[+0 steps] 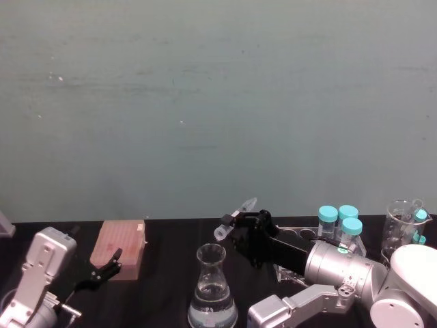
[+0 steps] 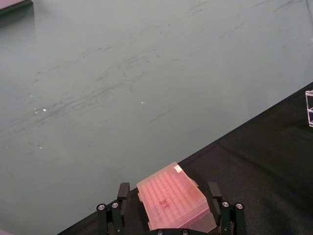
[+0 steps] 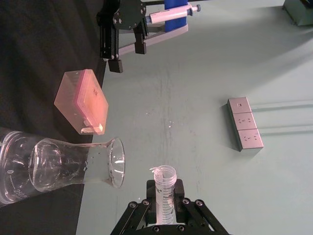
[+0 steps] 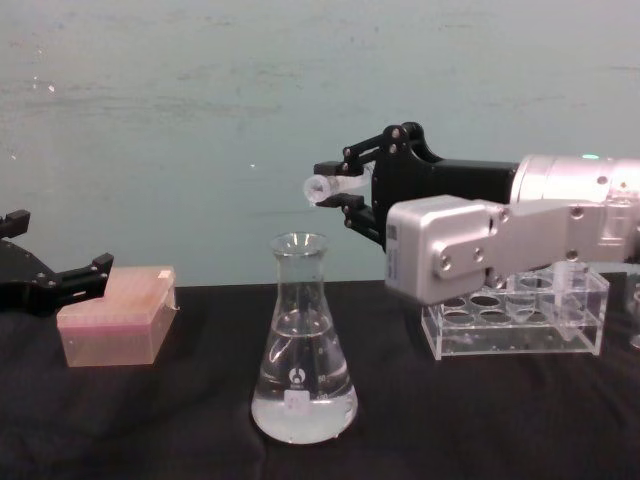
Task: Pour the liquid from the test tube into the beaker using one hand.
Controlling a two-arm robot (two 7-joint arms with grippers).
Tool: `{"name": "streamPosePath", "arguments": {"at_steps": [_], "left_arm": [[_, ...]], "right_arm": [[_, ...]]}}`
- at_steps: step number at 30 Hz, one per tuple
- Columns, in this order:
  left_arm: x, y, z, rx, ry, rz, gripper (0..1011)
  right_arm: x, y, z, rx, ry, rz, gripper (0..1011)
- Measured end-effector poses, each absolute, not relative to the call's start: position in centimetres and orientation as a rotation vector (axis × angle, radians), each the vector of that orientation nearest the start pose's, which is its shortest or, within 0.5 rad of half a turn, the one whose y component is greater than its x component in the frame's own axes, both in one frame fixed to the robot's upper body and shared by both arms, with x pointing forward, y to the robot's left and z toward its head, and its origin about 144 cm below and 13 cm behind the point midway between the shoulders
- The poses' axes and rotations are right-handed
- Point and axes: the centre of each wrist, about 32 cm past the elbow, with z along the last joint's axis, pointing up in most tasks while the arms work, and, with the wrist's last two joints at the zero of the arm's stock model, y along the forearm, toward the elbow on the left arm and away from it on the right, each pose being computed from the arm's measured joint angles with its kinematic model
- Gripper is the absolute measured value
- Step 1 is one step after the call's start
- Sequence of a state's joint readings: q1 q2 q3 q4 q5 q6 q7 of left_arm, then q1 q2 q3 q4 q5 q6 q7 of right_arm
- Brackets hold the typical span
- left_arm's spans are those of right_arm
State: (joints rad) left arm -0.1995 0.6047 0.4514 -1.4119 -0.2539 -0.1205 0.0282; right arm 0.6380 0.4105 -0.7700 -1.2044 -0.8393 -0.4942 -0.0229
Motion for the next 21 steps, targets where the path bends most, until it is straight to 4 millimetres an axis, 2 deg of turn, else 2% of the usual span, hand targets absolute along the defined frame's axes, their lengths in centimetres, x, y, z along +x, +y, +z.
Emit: {"name": "streamPosePath", "arguments": {"at_steps": [21], "left_arm": [[48.86, 30.97, 113.98, 0.304, -0.285, 1.248, 1000]], "right_arm": [[58.05, -19.44, 120.00, -0.482, -1.519, -0.429, 198]]}}
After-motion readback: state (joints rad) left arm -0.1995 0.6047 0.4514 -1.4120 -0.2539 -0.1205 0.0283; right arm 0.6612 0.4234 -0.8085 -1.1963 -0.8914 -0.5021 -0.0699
